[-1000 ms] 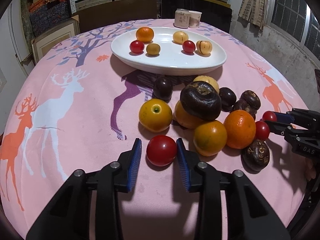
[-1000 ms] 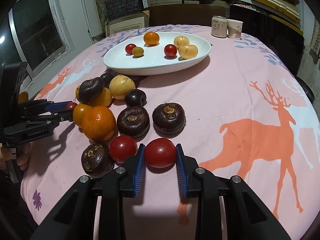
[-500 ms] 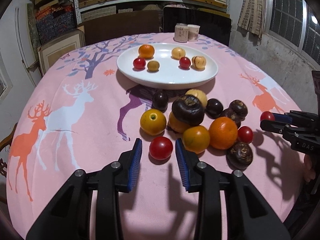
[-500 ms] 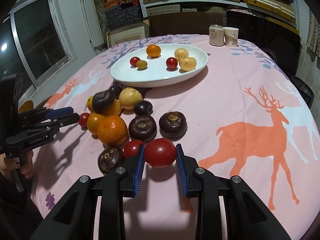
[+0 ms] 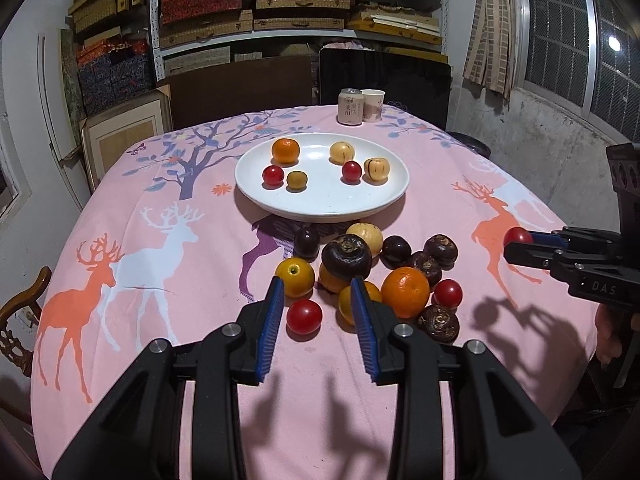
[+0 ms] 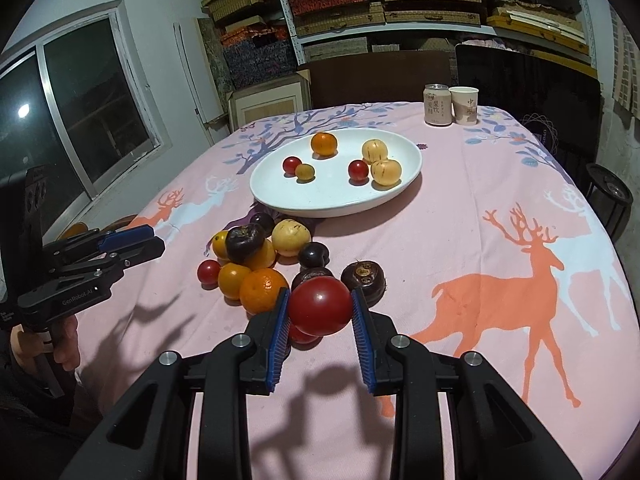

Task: Organize fruits
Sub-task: 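Lift both held tomatoes from the cluster toward the white plate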

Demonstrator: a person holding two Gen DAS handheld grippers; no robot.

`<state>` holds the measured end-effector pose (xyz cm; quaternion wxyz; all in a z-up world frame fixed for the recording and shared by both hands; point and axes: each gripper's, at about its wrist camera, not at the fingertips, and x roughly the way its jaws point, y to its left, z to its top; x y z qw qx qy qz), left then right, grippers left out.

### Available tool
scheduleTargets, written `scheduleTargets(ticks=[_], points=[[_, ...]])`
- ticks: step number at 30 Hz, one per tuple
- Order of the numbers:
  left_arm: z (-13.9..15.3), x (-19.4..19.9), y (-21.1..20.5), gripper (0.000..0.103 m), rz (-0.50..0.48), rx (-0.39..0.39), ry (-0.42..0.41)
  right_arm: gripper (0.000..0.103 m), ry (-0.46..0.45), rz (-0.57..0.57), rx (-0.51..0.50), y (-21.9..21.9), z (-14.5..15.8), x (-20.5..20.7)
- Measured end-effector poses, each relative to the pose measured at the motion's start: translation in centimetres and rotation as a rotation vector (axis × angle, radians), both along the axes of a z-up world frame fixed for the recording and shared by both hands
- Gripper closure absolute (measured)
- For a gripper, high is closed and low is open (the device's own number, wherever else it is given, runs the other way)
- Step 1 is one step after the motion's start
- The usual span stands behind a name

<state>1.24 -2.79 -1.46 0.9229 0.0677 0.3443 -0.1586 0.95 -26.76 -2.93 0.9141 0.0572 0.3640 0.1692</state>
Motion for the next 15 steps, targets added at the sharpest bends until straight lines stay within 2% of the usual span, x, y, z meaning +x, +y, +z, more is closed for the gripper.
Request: scheduleTargets(ticks=[9,15], points=[[-1.0,1.0,0.3,0.069,0.014,-0.003,0.033,0.072,0.016,0.003,0.018,-0.3,-0.9,0.4],[-3.0,2.0,-0.6,0.069,-0.028,0.061,0.095,0.072,0.037,0.004,0.014,-0.6,-1.6,1.1]])
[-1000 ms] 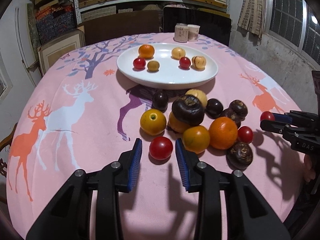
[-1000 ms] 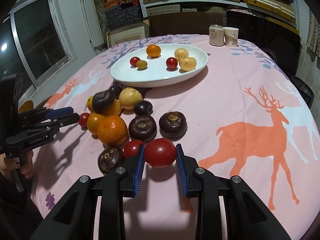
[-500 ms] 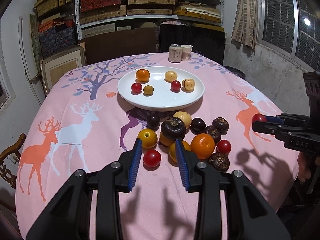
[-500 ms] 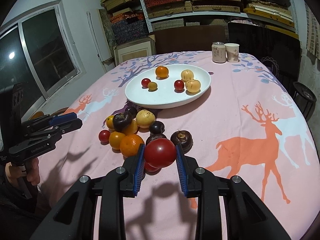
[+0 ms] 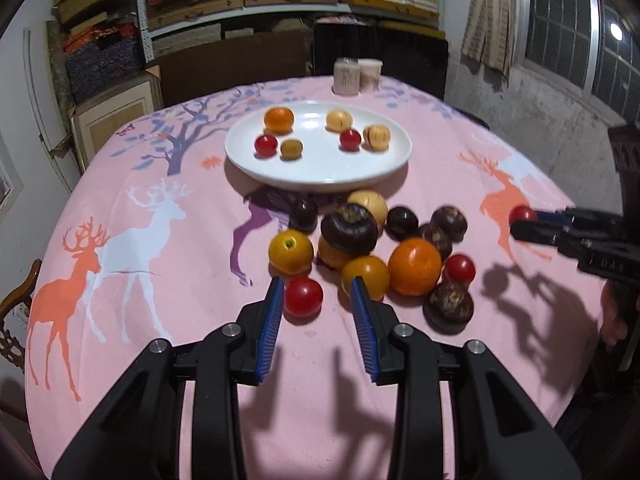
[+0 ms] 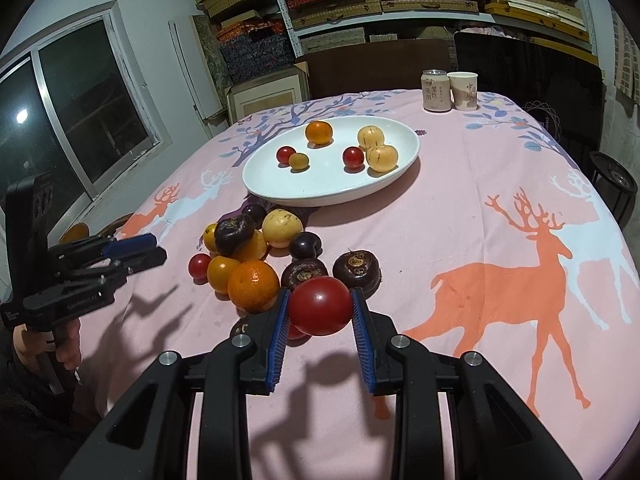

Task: Organize fruits
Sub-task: 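Lift both held tomatoes from the cluster toward the white plate, then carry both tomatoes over the white plate and open both tools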

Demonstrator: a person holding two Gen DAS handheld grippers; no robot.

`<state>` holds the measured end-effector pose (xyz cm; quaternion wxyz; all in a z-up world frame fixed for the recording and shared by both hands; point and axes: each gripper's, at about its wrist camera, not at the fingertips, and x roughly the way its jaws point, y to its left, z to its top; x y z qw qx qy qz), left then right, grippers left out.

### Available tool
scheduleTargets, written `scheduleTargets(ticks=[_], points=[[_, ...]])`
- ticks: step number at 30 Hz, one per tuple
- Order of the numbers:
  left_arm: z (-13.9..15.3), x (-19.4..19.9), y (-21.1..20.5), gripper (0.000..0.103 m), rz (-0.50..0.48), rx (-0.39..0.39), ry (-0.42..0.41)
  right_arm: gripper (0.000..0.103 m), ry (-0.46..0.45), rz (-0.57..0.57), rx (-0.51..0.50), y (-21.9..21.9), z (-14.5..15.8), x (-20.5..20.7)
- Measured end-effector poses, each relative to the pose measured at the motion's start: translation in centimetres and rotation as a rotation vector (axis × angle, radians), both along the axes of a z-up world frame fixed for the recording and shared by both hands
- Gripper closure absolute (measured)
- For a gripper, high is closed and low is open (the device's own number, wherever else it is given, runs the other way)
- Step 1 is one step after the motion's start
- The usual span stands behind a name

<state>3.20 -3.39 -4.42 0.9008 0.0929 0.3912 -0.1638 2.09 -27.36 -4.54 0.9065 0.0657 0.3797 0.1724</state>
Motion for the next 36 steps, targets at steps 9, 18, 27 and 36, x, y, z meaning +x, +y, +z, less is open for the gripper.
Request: scheduleTargets(ticks=[9,18,27,36], points=[[-5.0,4.0,-0.6,0.069,0.033,0.06,0.111,0.072,0.028,0.014,0.001,0.3,-1.0,0.5],[-3.1,3.1,1.0,0.076,0.063,-0.049,0.062,0.072,0.033,0.017,0.01,0.3,-1.1,0.5],[0.4,1.5,0.0,0.076,0.017,-0.089,-0.02,0.072,0.011,0.019,0.011,0.1,-0.2,0.7],[2.7,7.6,-3.2,0.076,-0.012,-0.035,-0.077,0.072,-0.05,0.04,0.012,0.8,3.5,6.9]])
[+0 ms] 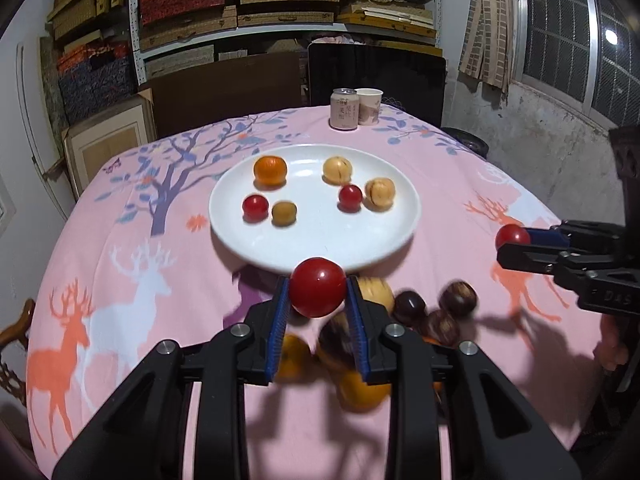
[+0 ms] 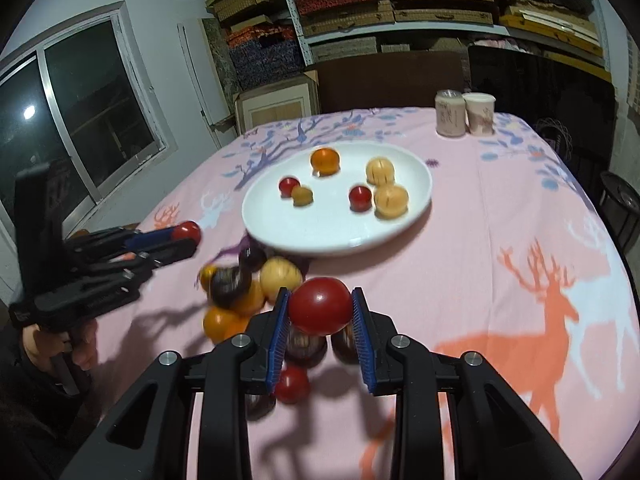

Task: Organize fruits
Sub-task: 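Carry both tomatoes over the white plate and open both tools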

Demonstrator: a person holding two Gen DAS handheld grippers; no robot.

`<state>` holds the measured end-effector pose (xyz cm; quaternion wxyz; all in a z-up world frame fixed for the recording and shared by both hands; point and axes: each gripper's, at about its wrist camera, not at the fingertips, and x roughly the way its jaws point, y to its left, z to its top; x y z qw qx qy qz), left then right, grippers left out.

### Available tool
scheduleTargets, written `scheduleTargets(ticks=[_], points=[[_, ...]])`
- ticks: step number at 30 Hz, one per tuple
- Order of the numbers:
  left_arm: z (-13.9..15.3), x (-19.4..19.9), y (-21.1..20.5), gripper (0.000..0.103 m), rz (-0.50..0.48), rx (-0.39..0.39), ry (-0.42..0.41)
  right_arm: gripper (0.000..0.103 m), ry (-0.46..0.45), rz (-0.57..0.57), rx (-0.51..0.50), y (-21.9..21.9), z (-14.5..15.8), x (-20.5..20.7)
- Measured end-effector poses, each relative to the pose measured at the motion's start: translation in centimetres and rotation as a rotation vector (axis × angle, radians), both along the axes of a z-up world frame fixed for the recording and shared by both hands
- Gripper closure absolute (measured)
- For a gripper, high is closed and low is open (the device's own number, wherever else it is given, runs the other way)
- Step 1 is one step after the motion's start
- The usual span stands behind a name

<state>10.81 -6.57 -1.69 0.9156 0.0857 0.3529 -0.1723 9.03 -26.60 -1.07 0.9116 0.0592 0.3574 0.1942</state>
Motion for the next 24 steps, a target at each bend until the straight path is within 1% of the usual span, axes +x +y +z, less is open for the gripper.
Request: scheduleTargets(ticks=[3,6,9,12,13,14,15,17,20,22,24], points=[[-1.1,4.5,-0.8,0.076,0.014,0.006,0.038,0.072,0.007,-0.012,-0.005,0.8,0.0,3.6],[-2.4,8.1,-1.3,0.076,0.033,0.013,0.074,0.072,0.025,-0.024,-0.032,1.8,-0.9,7.1],[-3.5,10.3,-1.6,0.076,0.04,0.02,0.105,0.072,0.045,-0.018,-0.06,2.8,-2.3,9.6],[-4.1,11.5,-1.6,0.074,0.041,0.007,0.137,0.071,0.054,-0.007,-0.063,3.2,-3.5,10.7],[-4.1,11.6,-1.5,0.073,0.044,-0.001,0.135,0.069,0.052,0.002,-0.054,3.2,-3.6,10.7],[-4.0,11.6,-1.4,0.064,0.045,-0.006,0.13,0.068,0.044,0.005,-0.051,3.2,-3.6,10.5],[-3.9,11.4,-1.3,0.048,0.048,-0.013,0.12,0.067,0.035,0.002,-0.053,3.2,-3.6,10.3],[-3.3,10.7,-0.7,0.034,0.059,-0.029,0.09,0.065,0.029,0.001,-0.044,3.0,-3.2,9.8],[-2.2,9.5,-0.1,0.034,0.069,-0.039,0.068,0.064,0.016,-0.022,-0.039,2.5,-2.3,8.8],[-1.6,8.1,0.5,0.034,0.073,-0.052,0.057,0.064,0.014,-0.029,-0.01,1.9,-1.7,7.7],[-1.2,6.2,1.2,0.031,0.077,-0.044,0.039,0.059,0.011,-0.035,0.01,1.5,-1.5,6.1]])
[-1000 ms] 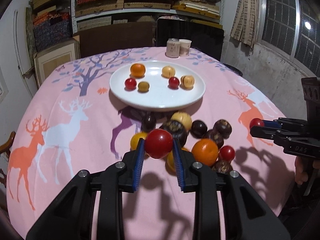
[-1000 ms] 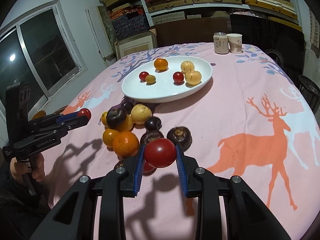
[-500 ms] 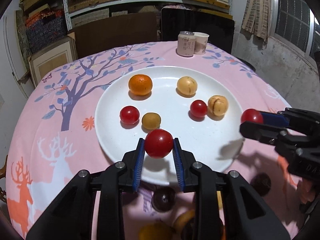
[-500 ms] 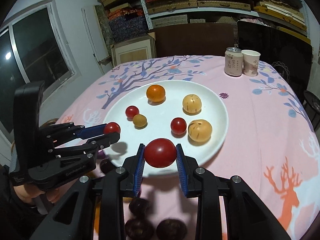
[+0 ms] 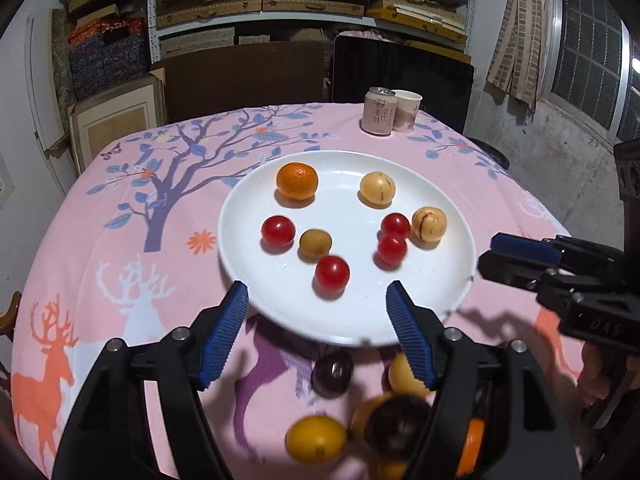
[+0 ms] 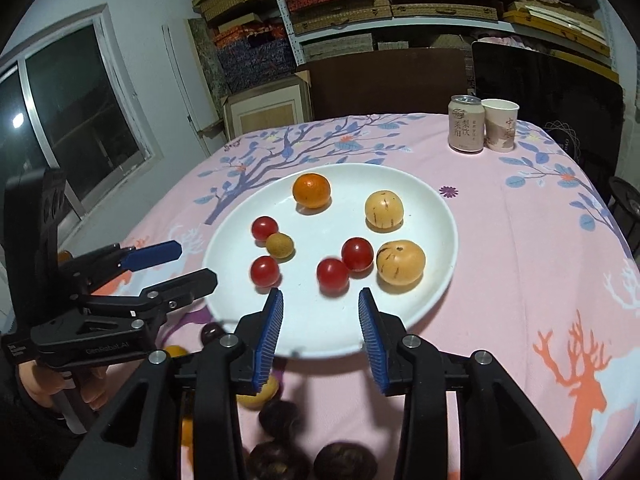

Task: Organize fruits
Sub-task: 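Carry both tomatoes over the white plate and open both tools, then grasp a yellow-orange fruit with the left tool while the right tool grasps a dark brown fruit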

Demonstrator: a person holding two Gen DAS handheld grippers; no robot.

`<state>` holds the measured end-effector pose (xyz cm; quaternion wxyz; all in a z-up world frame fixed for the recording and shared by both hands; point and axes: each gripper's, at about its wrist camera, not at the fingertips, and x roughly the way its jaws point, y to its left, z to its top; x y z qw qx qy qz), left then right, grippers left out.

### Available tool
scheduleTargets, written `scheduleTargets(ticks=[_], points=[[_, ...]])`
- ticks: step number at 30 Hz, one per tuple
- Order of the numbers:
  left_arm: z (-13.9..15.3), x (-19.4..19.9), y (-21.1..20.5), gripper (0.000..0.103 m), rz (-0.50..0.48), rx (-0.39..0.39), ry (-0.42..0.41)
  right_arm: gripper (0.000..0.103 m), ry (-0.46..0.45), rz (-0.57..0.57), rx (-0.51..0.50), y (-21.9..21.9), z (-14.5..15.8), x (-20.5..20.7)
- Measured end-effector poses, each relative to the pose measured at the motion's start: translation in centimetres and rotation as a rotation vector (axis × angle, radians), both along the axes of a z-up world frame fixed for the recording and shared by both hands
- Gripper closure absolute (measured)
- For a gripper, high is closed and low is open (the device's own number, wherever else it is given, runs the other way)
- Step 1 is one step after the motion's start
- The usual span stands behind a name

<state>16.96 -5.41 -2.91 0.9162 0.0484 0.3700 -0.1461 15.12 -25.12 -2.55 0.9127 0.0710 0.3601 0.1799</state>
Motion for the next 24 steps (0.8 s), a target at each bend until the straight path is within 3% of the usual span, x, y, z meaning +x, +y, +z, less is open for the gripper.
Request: scheduleTargets(ticks=[3,9,12,24], points=[[-0.2,-3.2,1.1,0.02,0.016,0.024,-0.021,0.056,0.012,-0.012,0.003,-0.7,-0.7,-2.8],[-2.3,-7.8,3.1,0.02,0.058,0.08,-0.002,0.056,0.009,-0.042,-0.082,-1.1,-2.9,-7.5],[-3.5,-8.3,3.6,0.02,0.087,0.115,0.013,0.056,0.03,-0.071,-0.095,-1.6,-4.0,-8.2],[-4.9,-8.4,3.4,0.02,0.089,0.111,0.054,0.056,0.079,-0.075,-0.133,-1.3,-5.0,-8.6]])
